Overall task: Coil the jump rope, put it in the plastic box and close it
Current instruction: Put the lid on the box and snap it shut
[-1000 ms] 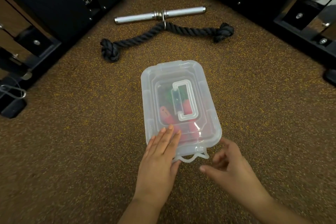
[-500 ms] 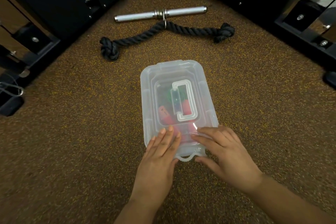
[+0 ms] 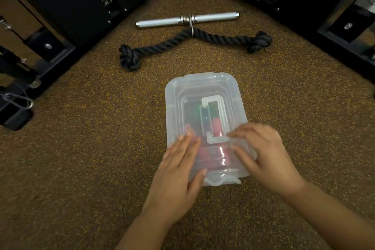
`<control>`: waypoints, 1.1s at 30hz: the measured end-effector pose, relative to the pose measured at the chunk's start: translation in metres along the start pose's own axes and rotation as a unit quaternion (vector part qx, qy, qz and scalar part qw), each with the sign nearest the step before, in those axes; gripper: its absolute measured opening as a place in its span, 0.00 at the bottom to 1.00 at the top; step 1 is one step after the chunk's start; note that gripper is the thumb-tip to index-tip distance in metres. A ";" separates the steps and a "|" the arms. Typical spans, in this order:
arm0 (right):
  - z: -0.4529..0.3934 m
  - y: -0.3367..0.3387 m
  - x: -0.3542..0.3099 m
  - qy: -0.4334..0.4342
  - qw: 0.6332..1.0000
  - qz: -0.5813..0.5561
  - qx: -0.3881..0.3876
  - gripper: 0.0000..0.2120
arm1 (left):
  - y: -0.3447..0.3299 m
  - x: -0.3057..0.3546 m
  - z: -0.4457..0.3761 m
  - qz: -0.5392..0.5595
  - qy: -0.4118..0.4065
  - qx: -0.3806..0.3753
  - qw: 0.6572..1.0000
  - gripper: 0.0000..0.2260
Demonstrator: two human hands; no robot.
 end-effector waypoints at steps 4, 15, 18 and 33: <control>-0.055 0.013 0.022 -0.081 0.994 -0.069 0.027 0.15 | 0.018 -0.009 -0.048 -0.015 0.056 0.005 0.998 0.28; -0.171 -0.014 0.093 -0.348 0.878 -0.298 -0.139 0.28 | 0.048 -0.017 -0.141 -0.055 0.083 -0.010 0.995 0.29; -0.177 -0.027 0.100 -0.383 0.835 -0.357 -0.172 0.31 | 0.048 -0.017 -0.141 -0.063 0.080 0.000 0.995 0.29; -0.204 -0.012 0.073 -0.113 0.967 -0.084 -0.211 0.26 | 0.052 -0.019 -0.165 -0.091 0.092 0.020 0.991 0.33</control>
Point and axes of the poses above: each hand's wrist, its own z-axis away from the middle knuckle, its own y-axis out of the back of the hand, x = y × z, the point moved 7 cm from there along -z, towards the middle knuckle, and after that the axes turned 10 degrees about -x, right-handed, at the moved point
